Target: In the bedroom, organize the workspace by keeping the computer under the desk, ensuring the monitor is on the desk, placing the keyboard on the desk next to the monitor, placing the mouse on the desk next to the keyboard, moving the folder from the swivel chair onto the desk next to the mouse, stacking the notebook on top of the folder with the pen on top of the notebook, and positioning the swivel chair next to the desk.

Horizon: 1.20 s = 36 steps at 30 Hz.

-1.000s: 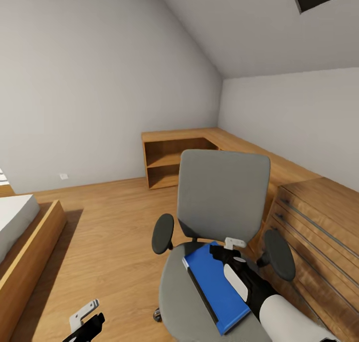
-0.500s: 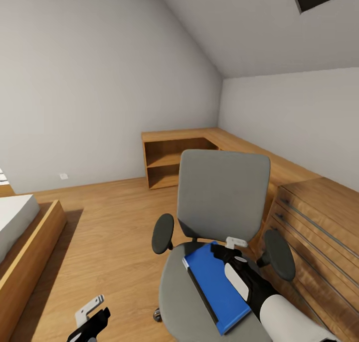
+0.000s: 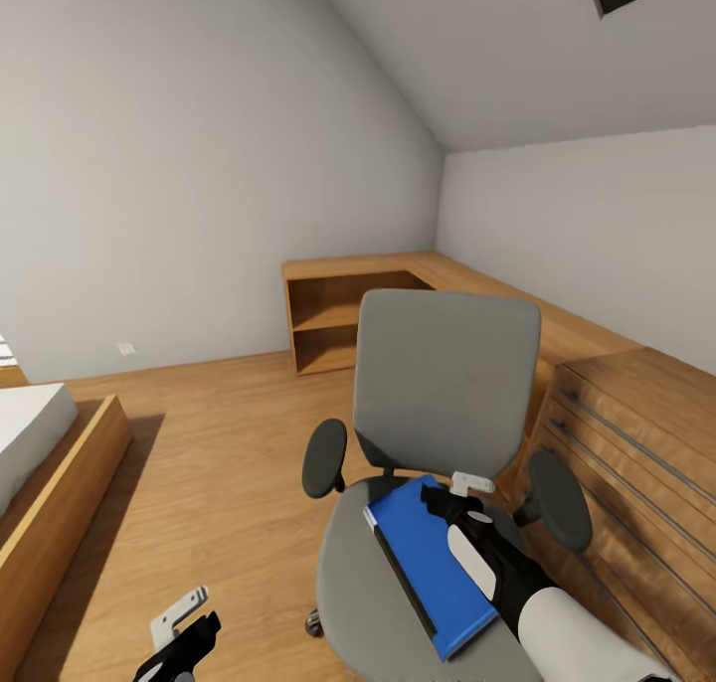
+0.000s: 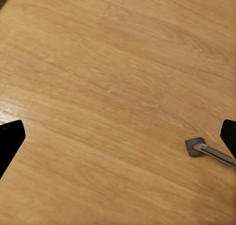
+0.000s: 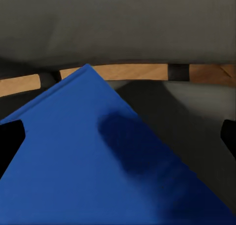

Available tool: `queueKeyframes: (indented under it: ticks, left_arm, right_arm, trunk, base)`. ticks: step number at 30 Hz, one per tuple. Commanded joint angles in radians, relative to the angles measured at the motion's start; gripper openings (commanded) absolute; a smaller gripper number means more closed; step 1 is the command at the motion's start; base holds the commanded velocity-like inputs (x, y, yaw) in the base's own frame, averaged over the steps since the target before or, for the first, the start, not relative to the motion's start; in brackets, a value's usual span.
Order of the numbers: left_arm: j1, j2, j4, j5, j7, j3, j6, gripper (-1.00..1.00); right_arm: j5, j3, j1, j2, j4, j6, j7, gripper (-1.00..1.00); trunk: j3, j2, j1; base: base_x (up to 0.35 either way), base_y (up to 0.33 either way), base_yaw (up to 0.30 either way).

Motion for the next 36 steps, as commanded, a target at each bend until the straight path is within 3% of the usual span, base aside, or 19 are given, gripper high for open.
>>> queueKeyframes:
  ticks: [1, 15, 36]
  left_arm:
    - [-0.001, 0.001, -0.002, 0.003, 0.008, -0.004, 0.004, 1.0]
    - [-0.001, 0.001, -0.001, 0.003, 0.008, -0.003, 0.003, 1.0]
    - [-0.001, 0.003, 0.004, 0.008, 0.008, -0.002, 0.003, 1.0]
  right_arm:
    - [-0.005, 0.006, -0.001, -0.001, -0.002, 0.004, -0.009, 1.0]
    - [-0.005, 0.006, -0.001, -0.001, -0.002, 0.005, -0.008, 1.0]
    - [-0.004, 0.006, -0.001, -0.001, 0.001, 0.007, -0.01, 1.0]
  trunk:
    - [-0.004, -0.008, 0.004]
    - [-0.048, -0.106, 0.057]
    - [-0.048, -0.106, 0.057]
  base:
    - [0.0, 0.0, 0.0]
    - [0.0, 0.0, 0.0]
    - [-0.041, 0.0, 0.0]
